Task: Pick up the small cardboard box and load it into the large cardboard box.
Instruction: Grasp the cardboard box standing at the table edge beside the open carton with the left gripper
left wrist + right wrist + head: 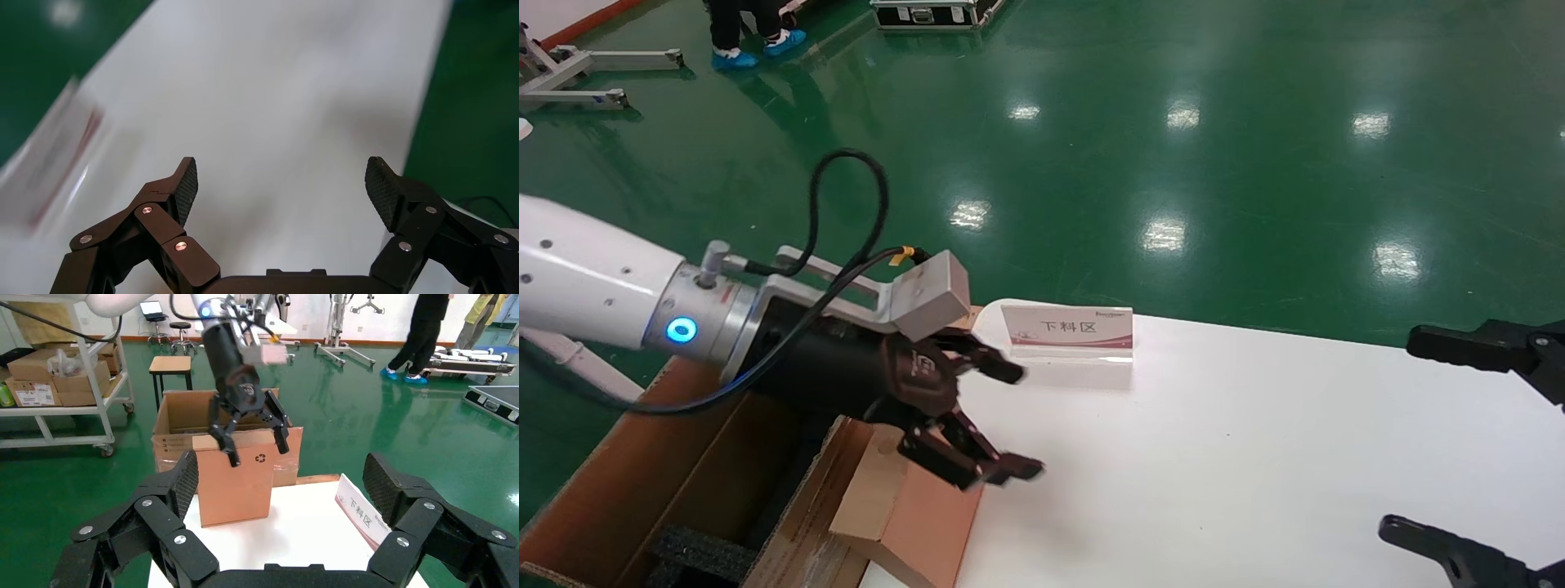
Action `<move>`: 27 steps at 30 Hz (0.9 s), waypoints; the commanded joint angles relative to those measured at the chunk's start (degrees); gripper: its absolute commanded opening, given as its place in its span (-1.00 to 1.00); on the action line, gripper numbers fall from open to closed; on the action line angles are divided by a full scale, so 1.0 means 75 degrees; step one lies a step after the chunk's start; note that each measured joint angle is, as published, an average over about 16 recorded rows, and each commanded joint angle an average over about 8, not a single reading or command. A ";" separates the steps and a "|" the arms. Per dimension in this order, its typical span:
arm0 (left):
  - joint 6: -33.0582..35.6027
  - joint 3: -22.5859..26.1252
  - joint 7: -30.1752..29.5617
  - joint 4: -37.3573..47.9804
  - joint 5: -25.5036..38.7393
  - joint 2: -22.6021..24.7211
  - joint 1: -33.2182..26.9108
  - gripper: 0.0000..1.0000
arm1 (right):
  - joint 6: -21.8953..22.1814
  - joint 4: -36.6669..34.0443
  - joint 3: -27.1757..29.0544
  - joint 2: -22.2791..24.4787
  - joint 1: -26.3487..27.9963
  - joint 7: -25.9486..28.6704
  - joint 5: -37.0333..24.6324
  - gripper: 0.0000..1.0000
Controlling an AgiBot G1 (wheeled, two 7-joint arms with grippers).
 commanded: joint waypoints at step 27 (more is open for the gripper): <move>0.0242 0.3826 -0.3270 -0.0101 0.1393 0.0421 -0.3291 1.00 | 0.0007 0.0000 -0.0016 0.0007 0.0003 -0.0008 0.0011 1.00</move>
